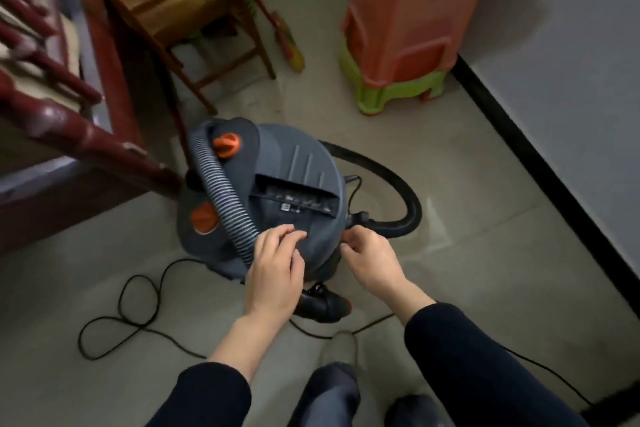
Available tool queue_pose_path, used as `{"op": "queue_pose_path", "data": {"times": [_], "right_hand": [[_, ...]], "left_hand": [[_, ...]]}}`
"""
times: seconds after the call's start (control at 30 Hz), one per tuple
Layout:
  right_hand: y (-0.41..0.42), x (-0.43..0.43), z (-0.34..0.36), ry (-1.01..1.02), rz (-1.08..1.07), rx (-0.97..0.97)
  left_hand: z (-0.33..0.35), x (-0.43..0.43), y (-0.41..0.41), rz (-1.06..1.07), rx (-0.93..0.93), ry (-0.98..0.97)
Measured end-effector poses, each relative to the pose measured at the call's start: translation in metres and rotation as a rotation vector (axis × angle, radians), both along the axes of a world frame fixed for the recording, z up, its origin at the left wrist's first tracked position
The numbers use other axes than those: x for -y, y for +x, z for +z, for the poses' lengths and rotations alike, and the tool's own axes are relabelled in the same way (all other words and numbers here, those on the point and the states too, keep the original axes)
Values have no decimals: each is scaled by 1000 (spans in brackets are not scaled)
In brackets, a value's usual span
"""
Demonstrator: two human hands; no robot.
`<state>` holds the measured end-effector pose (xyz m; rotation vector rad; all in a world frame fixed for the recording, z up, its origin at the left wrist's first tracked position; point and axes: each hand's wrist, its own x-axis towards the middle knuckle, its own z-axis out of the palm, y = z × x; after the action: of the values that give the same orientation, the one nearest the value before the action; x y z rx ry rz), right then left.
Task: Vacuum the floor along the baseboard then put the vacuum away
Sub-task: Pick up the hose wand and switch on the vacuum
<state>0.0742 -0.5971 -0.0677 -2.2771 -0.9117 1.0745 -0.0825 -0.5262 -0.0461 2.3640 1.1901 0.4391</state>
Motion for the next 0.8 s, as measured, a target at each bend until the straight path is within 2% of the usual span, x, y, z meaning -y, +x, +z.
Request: {"op": "queue_pose_path", "data": {"times": [0.07,0.13,0.17,0.27,0.4,0.53,0.8], "right_hand": [[-17,-8,10,-6,117,12],[-35,-13,19,-23,241,2],[-44,-14,24,-37,297,-17],[-69,-13,28,-66,431,-53],[-92,-14,14,-185,462,40],[-96,-22,18,-93,271,23],[-22,-19,89,174,-66,-136]], "left_hand": [[9,-4,-12,46,9,52],[16,-8,-21,187,0,34],[20,-11,-24,302,29,-41],[28,-22,-31,583,151,-429],[24,-43,-33,643,165,-698],[45,-66,-20,625,134,-744],[131,-81,72,254,434,-881]]}}
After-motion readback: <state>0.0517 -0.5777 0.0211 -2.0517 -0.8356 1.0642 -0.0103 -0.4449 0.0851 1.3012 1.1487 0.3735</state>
